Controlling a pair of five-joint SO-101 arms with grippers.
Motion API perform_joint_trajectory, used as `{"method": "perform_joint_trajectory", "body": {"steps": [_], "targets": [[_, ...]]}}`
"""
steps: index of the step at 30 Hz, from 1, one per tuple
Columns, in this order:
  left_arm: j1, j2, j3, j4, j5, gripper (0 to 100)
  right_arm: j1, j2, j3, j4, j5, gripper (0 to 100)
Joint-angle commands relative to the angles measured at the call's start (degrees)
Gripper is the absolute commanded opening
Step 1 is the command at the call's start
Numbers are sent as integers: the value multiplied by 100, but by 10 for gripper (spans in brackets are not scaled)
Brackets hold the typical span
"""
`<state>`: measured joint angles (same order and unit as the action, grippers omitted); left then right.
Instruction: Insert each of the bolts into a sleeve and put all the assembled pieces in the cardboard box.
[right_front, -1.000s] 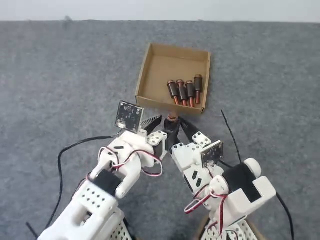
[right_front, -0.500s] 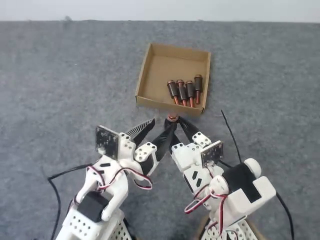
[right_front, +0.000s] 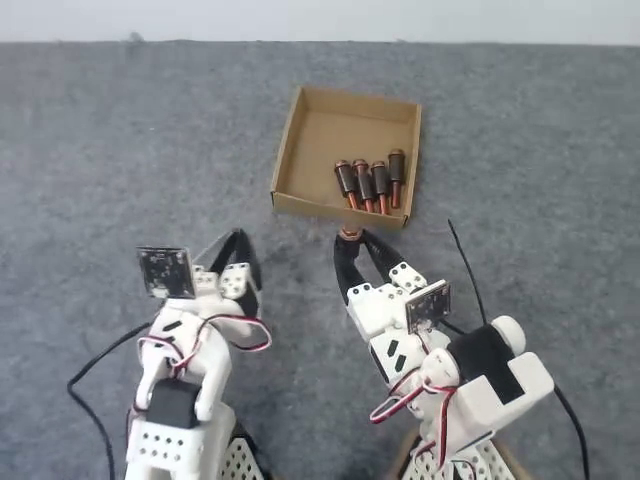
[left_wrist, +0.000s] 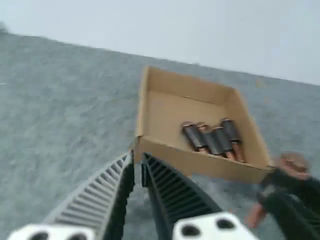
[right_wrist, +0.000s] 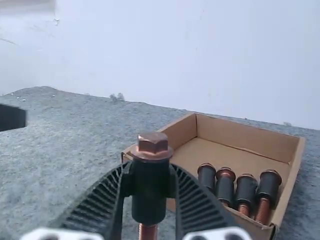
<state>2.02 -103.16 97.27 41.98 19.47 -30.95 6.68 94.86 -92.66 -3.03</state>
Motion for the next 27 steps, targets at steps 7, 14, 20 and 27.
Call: {"method": "perform_joint_trajectory", "body": {"steps": [7, 14, 20, 27], "targets": [[-501, -114, -75, 1987, -1275, 19, 66, -13, 70, -163, -35, 6], [-1767, -97, -75, 2066, -1679, 19, 110, -4, 70, -154, -18, 6], [-1987, -97, -75, 2066, -1679, 19, 426, -4, -132, -145, -9, 6], [-1987, -97, -75, 2066, -1679, 19, 884, -66, -870, 1042, -9, 6]]}}
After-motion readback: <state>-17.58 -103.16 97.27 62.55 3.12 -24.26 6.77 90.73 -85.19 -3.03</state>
